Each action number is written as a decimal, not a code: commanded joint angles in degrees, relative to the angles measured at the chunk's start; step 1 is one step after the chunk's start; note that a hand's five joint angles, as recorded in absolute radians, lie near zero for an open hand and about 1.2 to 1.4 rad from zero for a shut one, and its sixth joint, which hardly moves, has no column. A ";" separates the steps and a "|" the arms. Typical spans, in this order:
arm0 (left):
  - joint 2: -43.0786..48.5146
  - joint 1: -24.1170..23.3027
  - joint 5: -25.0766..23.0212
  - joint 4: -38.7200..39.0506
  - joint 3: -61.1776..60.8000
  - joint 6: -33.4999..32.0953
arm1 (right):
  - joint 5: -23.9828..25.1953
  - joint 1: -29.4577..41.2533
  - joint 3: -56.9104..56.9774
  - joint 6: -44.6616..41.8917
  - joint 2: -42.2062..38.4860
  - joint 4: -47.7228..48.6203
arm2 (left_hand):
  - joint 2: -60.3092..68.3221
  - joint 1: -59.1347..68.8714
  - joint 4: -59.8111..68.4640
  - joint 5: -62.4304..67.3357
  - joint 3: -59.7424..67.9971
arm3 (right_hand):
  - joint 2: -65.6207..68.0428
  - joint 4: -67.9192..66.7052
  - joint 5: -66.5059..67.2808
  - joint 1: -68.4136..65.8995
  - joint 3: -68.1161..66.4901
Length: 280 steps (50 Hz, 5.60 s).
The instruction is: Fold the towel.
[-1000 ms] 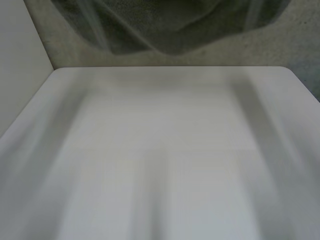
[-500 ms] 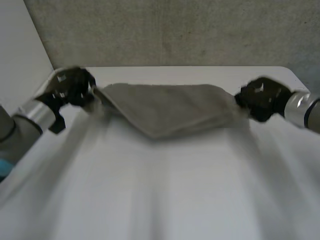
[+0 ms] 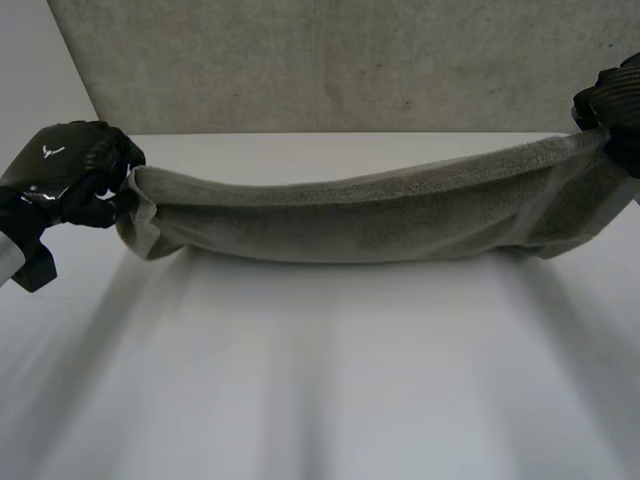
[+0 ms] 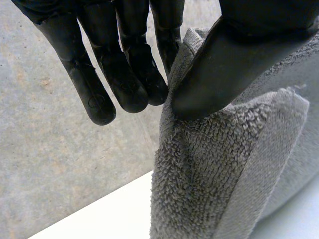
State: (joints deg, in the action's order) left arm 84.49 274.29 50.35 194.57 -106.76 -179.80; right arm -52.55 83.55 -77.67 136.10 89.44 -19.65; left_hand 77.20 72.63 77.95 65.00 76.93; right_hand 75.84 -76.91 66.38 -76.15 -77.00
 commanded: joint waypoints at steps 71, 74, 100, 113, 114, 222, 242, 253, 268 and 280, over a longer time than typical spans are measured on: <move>-7.76 -2.36 0.89 -6.57 8.76 12.80 | 0.26 1.53 12.20 -1.80 -2.69 -17.09 | 2.80 7.37 2.05 5.00 3.07 | 4.16 -3.09 3.62 -3.85 -3.00; -6.62 -2.01 0.98 -6.48 9.90 12.80 | 0.69 1.53 12.28 -1.98 -3.83 -16.92 | 2.80 7.37 2.05 5.00 3.07 | 4.16 -3.09 3.62 -3.85 -3.00; 18.52 -8.16 8.28 -10.70 52.52 15.43 | -8.80 12.69 65.11 18.31 -30.73 -15.33 | 2.80 7.37 2.05 5.00 3.07 | 4.16 -3.09 3.62 -3.85 -3.00; 15.09 -6.40 3.09 -10.17 35.04 17.20 | -2.03 10.84 48.85 12.43 -27.30 -19.38 | 2.80 7.37 2.05 5.00 3.07 | 4.16 -3.09 3.62 -3.85 -3.00; 14.74 -5.27 1.53 -9.82 30.95 16.42 | -0.81 9.36 43.97 10.17 -26.96 -20.07 | 2.80 7.37 2.05 5.00 3.07 | 4.16 -3.09 3.62 -3.85 -3.00; 33.11 -6.75 7.05 -6.22 25.31 -9.58 | -9.85 12.87 35.51 3.64 -40.24 -10.65 | -65.47 -60.90 -66.22 -63.27 -65.21 | -65.84 66.91 -66.38 66.15 67.00; 55.33 -11.15 19.00 -3.05 38.36 -19.54 | -7.74 12.69 -3.00 3.29 -28.45 4.08 | -65.47 -60.90 -66.22 -63.27 -65.21 | -65.84 66.91 -66.38 66.15 67.00; 57.72 -11.15 19.35 -3.14 42.86 -18.92 | -7.48 9.44 -8.28 3.29 -27.48 7.78 | -65.30 -60.73 -66.05 -63.10 -65.04 | -65.84 66.91 -66.38 66.15 67.00; 56.05 -11.06 19.35 -4.72 42.33 -16.64 | -8.00 7.94 -8.72 3.29 -27.83 11.30 | -65.47 -60.90 -66.22 -63.27 -65.21 | -65.84 66.91 -66.38 66.15 67.00; 55.69 -10.88 19.44 -4.19 45.93 -14.88 | -8.35 6.80 -9.86 3.29 -28.09 11.38 | -65.80 -61.23 -66.55 -63.60 -65.54 | -65.84 66.91 -66.38 66.15 67.00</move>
State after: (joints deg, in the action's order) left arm 139.37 263.30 69.62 190.19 -63.13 -194.74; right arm -60.65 91.00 -86.57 139.39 61.49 -8.29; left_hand 14.52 14.84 14.55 2.28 14.15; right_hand 13.90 -14.36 3.46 -13.32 -13.68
